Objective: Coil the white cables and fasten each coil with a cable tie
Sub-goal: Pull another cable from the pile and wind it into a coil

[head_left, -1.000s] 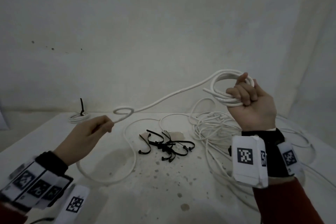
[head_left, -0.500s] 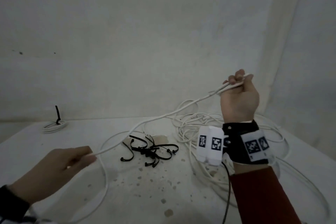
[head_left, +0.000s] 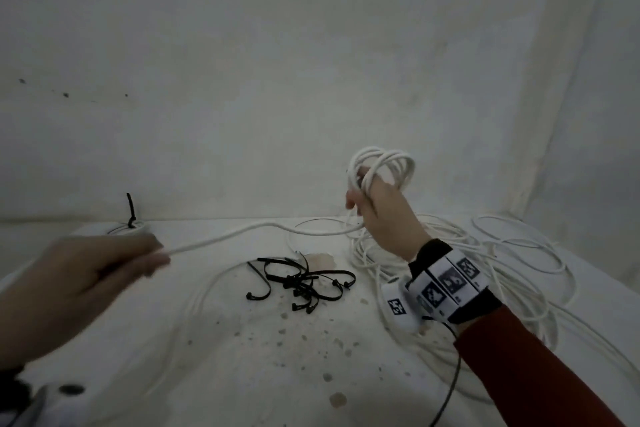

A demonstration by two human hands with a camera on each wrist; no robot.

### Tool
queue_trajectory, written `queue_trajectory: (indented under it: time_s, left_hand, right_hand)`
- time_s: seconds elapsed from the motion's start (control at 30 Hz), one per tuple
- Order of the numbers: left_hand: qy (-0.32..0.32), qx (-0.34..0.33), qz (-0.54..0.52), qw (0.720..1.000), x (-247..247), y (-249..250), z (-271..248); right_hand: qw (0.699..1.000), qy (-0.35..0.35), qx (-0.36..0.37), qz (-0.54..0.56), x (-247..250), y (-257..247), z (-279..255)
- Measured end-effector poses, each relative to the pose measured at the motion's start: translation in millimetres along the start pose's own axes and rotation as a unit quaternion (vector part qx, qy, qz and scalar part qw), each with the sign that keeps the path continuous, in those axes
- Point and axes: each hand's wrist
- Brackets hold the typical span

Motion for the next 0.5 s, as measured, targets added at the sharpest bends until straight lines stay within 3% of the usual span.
queue_trajectory:
  time_s: [0.03,0.1,0.17,0.2,0.27,0.33,0.4,0.5]
  left_hand:
    - [-0.018,-0.008,-0.019,1.0,8,9,5]
    - [0.079,-0.022,0.001,0.997,54,84,15]
    - [0.124,-0.108,-0.021,0.986,80,136,7]
    - [0.155,-0.137,-0.004,0.978,85,143,11]
    - [0.177,-0.12,0.024,0.977,87,140,21]
    - [0.207,-0.101,0.027,0.973,84,137,33]
    - [0.208,-0.091,0.033,0.973,79,135,42]
    - [0.111,-0.033,0.04,0.992,64,126,48]
  right_hand:
    - [0.997,-0.07,0.015,-0.039,-2,-3,-4]
    - [0.982,-0.173,0.028,-0.075,-6,-12,-11]
    - [0.974,-0.219,0.033,-0.039,-9,-23,-17]
    - [0.973,-0.226,0.044,-0.015,-9,-29,-20]
    - [0.969,-0.239,0.057,0.025,-8,-40,-24]
    - [0.952,-0.272,0.038,0.138,-6,-51,-27]
    - [0.904,-0.308,0.007,0.296,-4,-63,-28]
    - [0.846,-0.335,0.014,0.413,-1,-79,-24]
Point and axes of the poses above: each hand's wrist, its own z-axis towards the middle knuckle, its own x-axis out of the back of the hand, y = z × x, and after that the axes turned 6 degrees about -y, right-handed
